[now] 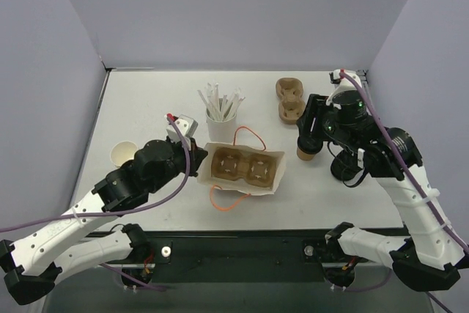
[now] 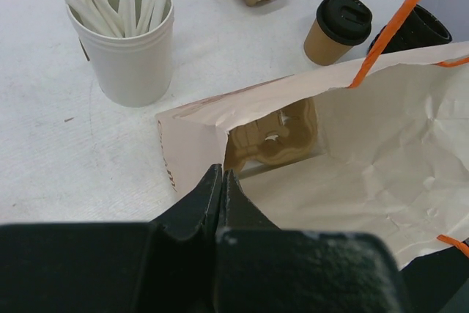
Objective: Pack the takeout coffee
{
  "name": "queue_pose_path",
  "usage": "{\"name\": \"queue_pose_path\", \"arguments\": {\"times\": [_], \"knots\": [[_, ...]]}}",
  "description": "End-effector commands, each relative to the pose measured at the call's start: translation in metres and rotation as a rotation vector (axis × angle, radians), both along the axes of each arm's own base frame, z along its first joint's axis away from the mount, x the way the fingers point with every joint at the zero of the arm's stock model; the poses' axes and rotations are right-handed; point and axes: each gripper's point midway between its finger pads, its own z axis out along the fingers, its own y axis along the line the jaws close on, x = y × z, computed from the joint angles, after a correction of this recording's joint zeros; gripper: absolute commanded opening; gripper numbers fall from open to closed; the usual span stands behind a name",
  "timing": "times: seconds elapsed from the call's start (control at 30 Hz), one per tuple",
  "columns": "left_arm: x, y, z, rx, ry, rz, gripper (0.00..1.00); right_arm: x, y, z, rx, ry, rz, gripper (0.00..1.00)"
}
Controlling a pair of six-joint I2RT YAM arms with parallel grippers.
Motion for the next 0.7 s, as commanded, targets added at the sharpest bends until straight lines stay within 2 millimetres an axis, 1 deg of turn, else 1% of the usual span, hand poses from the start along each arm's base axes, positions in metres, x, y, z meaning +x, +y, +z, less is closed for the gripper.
{"name": "queue_pose_path", "arguments": {"times": [0.0, 0.03, 0.07, 0.13, 0.2, 0.23, 0.3, 0.37, 0.47, 0.6, 0.67], "knots": [[-0.004, -0.003, 0.023, -0.088, -0.094, -0.039, 0.00, 0.009, 0.000, -0.015, -0.028, 0.010, -0.011, 0.51], [-0.004, -0.002, 0.024, -0.096, -0.093, -0.032, 0.00, 0.007, 0.002, -0.018, -0.035, 0.010, 0.010, 0.51], [-0.005, -0.002, 0.026, -0.100, -0.095, -0.037, 0.00, 0.007, 0.004, -0.025, -0.043, 0.025, 0.028, 0.51], [-0.010, -0.003, 0.026, -0.102, -0.088, -0.059, 0.00, 0.002, 0.009, -0.027, -0.028, 0.027, 0.067, 0.51], [-0.013, 0.000, 0.020, -0.098, -0.075, -0.065, 0.00, -0.001, 0.007, -0.034, -0.032, 0.040, 0.066, 0.51], [-0.016, -0.001, 0.018, -0.103, -0.067, -0.073, 0.00, -0.003, 0.005, -0.032, -0.027, 0.026, 0.061, 0.51], [-0.018, 0.001, 0.016, -0.116, -0.064, -0.072, 0.00, -0.004, 0.002, -0.037, -0.029, 0.027, 0.049, 0.51], [-0.019, 0.000, 0.011, -0.109, -0.063, -0.080, 0.00, -0.001, -0.005, -0.038, -0.044, 0.026, 0.001, 0.51], [-0.017, 0.000, 0.015, -0.099, -0.087, -0.083, 0.00, 0.003, -0.012, -0.040, -0.063, 0.037, -0.056, 0.50], [-0.016, 0.001, 0.014, -0.091, -0.094, -0.081, 0.00, 0.011, -0.013, -0.045, -0.096, 0.058, -0.065, 0.50], [-0.016, 0.003, 0.013, -0.088, -0.098, -0.081, 0.00, 0.012, -0.011, -0.047, -0.091, 0.069, -0.057, 0.50]]}}
